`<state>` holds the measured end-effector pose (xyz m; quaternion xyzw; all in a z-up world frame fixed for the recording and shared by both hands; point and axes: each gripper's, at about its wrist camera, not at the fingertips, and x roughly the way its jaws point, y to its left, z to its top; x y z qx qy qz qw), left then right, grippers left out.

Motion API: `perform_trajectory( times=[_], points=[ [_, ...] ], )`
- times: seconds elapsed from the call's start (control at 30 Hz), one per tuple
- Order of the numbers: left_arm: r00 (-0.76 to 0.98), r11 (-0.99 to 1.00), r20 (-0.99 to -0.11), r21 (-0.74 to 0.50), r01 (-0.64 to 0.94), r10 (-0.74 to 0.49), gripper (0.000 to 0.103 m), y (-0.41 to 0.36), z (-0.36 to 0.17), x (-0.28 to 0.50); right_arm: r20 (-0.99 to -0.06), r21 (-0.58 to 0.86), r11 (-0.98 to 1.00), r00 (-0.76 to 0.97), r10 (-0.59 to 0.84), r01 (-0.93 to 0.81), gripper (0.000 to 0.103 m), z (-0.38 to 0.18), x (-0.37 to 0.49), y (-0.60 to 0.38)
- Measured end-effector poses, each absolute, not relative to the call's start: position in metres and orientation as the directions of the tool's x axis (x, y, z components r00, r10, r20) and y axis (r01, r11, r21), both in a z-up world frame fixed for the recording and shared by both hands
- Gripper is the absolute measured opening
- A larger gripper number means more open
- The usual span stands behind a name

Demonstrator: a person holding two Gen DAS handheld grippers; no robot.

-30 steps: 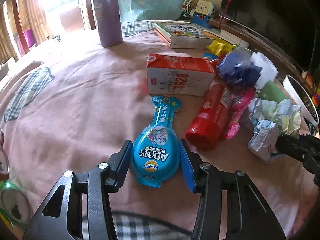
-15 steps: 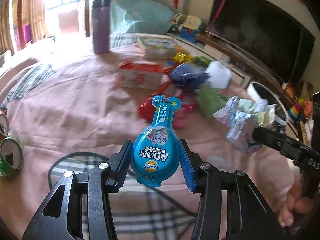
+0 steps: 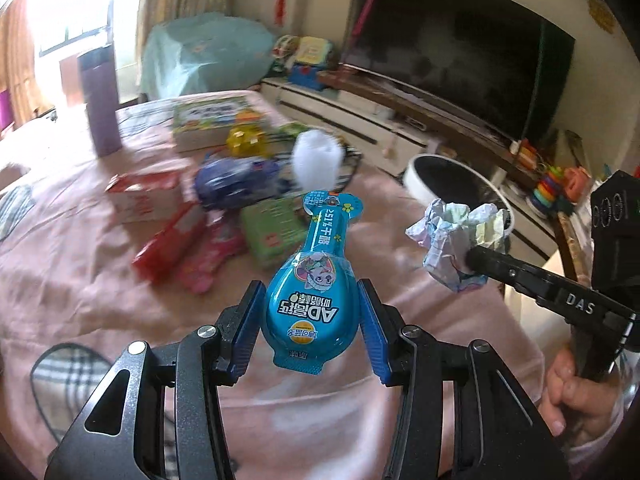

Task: Collect trash
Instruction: 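Carry both items over the bin and open both grippers to release them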

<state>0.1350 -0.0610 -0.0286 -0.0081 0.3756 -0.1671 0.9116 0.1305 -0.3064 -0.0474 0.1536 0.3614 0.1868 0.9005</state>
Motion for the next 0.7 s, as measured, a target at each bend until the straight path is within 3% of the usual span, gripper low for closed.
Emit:
perform_trajectory(
  times=[0.7],
  points=[
    [0.616, 0.880, -0.677, -0.102, 0.464, -0.403, 0.046, -0.182, -0.015, 0.178, -0.565, 0.412, 0.911, 0.775, 0.282, -0.031, 0.024, -0.028, 0.152, -0.414]
  ],
)
